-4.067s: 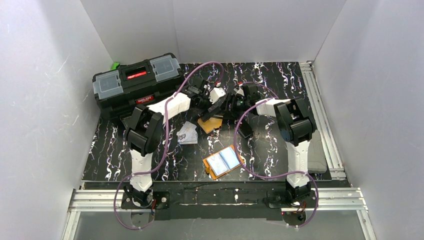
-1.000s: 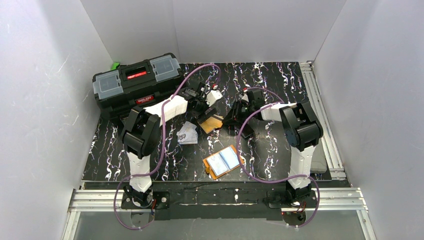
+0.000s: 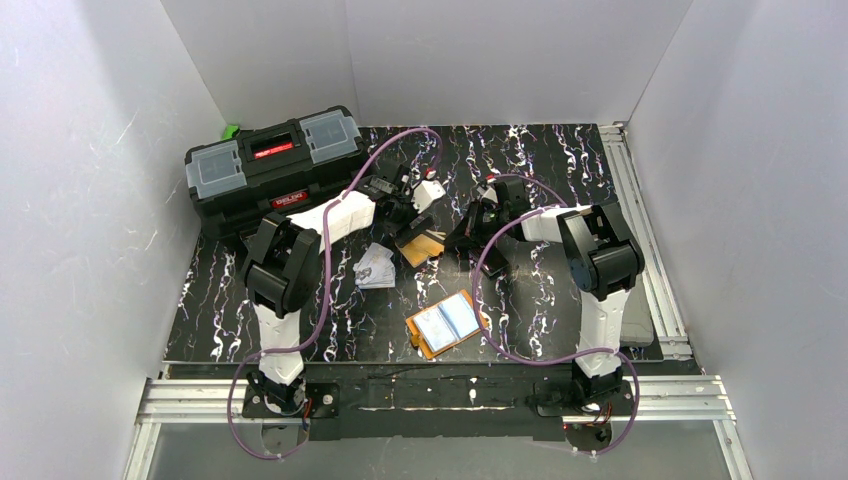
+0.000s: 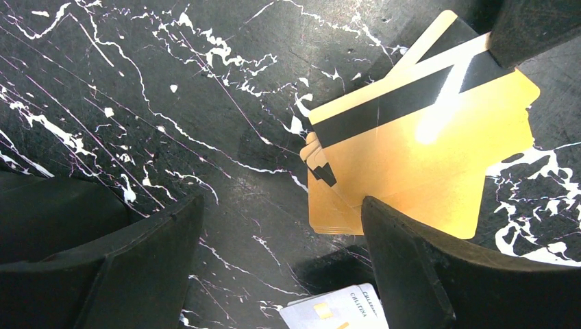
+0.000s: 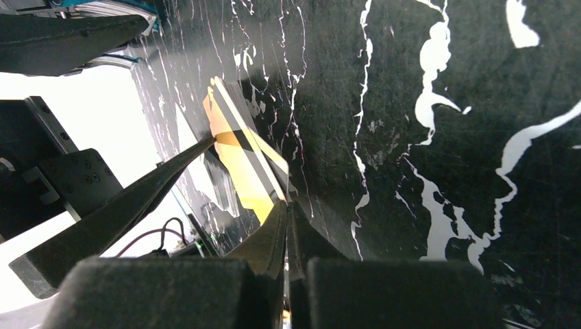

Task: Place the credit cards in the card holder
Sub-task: Pick up the credit card from the center of the board.

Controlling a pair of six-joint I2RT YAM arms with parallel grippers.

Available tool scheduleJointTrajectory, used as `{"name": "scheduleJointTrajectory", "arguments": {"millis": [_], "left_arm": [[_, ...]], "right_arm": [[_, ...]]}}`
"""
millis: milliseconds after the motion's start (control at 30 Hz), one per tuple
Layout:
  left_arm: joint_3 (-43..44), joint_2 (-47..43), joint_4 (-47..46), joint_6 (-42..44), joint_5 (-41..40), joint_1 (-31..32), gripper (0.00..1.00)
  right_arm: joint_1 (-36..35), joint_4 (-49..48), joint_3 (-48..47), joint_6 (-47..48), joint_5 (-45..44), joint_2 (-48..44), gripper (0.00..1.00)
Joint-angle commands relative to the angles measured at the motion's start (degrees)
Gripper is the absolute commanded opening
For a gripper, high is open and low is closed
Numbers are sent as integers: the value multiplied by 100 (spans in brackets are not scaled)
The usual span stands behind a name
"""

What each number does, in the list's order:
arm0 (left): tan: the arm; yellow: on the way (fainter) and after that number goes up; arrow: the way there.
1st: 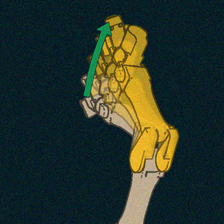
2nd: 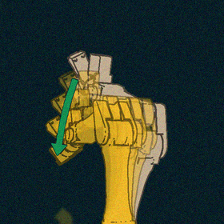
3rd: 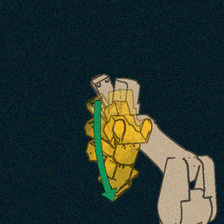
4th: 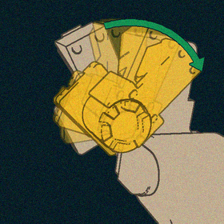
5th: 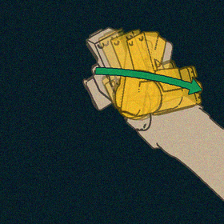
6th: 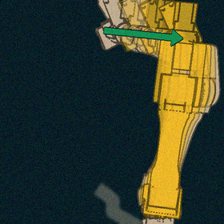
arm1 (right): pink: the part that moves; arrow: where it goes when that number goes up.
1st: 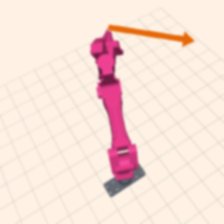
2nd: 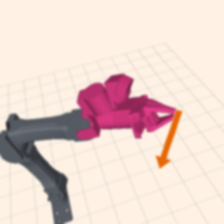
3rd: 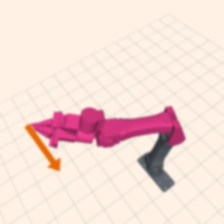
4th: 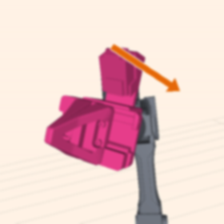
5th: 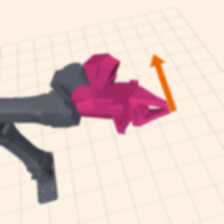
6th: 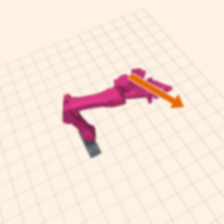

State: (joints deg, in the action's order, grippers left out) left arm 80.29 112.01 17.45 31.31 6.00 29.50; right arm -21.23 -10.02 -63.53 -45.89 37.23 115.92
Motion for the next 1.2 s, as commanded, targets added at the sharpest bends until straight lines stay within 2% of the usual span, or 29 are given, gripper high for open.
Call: {"name": "scheduleJointTrajectory", "arguments": {"millis": [0,633,833,1000,1167], "left_arm": [[-180,-20,215,104,-125,-3,84],[-288,-98,180,182,-207,-5,85],[-171,-251,363,78,-162,-25,98],[-139,-511,587,55,22,-84,98],[-159,-785,804,248,21,-115,98]], "right_arm": [[-21,78,25,173,-151,-143,1],[377,333,601,449,-501,-1063,1],[374,-7,878,280,-53,-1374,1],[349,7,1071,205,103,-1784,1],[297,411,1440,338,158,-2518,1]]}}
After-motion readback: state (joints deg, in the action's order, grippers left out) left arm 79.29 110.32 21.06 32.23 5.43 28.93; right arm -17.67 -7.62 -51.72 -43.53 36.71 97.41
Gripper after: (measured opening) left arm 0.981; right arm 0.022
